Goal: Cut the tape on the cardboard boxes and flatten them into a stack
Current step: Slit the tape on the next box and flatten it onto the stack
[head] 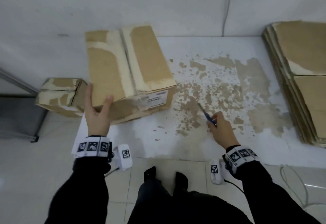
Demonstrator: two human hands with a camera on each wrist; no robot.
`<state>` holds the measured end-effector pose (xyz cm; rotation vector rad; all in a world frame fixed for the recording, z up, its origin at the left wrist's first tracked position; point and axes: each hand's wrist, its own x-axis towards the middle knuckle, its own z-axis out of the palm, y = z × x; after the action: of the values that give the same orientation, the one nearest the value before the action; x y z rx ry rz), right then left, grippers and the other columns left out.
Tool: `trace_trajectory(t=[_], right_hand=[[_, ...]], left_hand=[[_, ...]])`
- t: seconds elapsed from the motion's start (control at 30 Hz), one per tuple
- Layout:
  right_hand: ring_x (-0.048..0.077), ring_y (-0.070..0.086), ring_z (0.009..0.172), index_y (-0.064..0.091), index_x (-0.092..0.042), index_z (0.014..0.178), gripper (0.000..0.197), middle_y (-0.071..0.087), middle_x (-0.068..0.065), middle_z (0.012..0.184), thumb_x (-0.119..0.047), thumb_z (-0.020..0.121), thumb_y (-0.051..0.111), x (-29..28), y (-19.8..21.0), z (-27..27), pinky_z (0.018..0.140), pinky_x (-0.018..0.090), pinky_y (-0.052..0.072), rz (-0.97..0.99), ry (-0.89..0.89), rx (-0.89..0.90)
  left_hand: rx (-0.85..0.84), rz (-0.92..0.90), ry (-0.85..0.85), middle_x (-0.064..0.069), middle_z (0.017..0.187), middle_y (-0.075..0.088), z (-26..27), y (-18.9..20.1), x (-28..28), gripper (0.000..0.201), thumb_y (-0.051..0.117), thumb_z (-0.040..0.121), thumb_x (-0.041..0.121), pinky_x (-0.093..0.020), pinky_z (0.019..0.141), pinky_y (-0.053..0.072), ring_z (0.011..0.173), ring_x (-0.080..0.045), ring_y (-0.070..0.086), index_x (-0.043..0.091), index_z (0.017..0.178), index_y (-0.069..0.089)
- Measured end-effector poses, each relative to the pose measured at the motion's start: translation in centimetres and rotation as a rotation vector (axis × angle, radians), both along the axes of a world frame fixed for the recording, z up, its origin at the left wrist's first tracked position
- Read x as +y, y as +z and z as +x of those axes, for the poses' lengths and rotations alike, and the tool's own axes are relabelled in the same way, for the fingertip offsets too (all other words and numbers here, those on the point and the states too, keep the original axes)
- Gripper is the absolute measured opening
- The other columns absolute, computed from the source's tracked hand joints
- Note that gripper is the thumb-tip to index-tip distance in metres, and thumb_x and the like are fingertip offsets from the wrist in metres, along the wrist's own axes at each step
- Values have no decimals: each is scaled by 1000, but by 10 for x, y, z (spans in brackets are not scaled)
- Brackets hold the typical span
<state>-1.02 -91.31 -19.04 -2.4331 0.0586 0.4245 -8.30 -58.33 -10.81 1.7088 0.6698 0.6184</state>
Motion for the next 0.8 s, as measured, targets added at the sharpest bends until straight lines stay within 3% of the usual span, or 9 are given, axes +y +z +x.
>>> trace_trajectory(t=[0.07,0.13,0.2,0.27,0.33,0.43,0.53,0.7,0.8], right_hand=[[19,61,60,43,-12,97,16,62,7,87,-21,94,56,25,32,9,53,31,49,196,-64,-70],[16,57,52,44,-13,96,18,60,2,85,-24,93,58,53,68,20,49,26,44,318,-51,-156],[16,53,55,45,-15,97,18,58,0,85,-27,93,57,82,102,34,51,25,41,374,-2,-204],[16,52,60,44,-17,101,13,57,1,87,-23,95,53,112,130,50,53,26,41,380,89,-181],[18,54,62,44,-16,105,11,55,2,89,-16,95,49,148,153,69,50,28,48,341,217,-136],[20,55,66,45,-14,109,14,54,3,88,-11,96,46,209,170,101,47,27,52,197,388,-124],[29,54,87,48,-5,118,23,59,16,106,-8,96,43,261,167,129,69,34,47,-48,481,-204],[23,42,86,50,0,119,26,57,20,115,-9,98,38,307,164,145,71,31,34,-232,462,-270],[24,42,84,52,1,117,25,58,21,113,-6,98,37,321,163,149,69,29,29,-278,441,-300]], left_hand=[[12,-34,-6,9,133,44,-9,-14,-8,66,61,92,20,-5,80,46,99,21,52,29,148,27],[37,-46,-12,12,129,46,-14,-21,-16,68,62,91,25,-5,77,47,94,23,52,30,148,26],[87,-60,-41,9,133,46,-14,-18,-16,71,66,87,32,-12,83,49,107,8,54,28,147,28],[216,96,-96,-1,142,39,-9,-10,-2,70,68,84,42,-30,98,46,127,-15,44,23,142,34],[270,364,-176,-8,147,31,3,4,21,64,63,84,50,-43,111,32,138,-23,28,19,137,43],[200,623,-442,-9,138,44,33,25,61,67,52,81,60,-35,107,32,130,-24,39,13,130,49],[360,885,-745,-10,140,43,59,26,97,86,38,74,73,-34,105,32,127,-27,42,13,136,44],[407,1022,-793,-11,159,13,57,-3,107,90,19,82,77,-39,119,10,147,-24,5,17,149,24],[365,1066,-756,-13,159,7,54,-9,103,87,8,87,73,-37,119,-3,148,-25,-1,15,151,19]])
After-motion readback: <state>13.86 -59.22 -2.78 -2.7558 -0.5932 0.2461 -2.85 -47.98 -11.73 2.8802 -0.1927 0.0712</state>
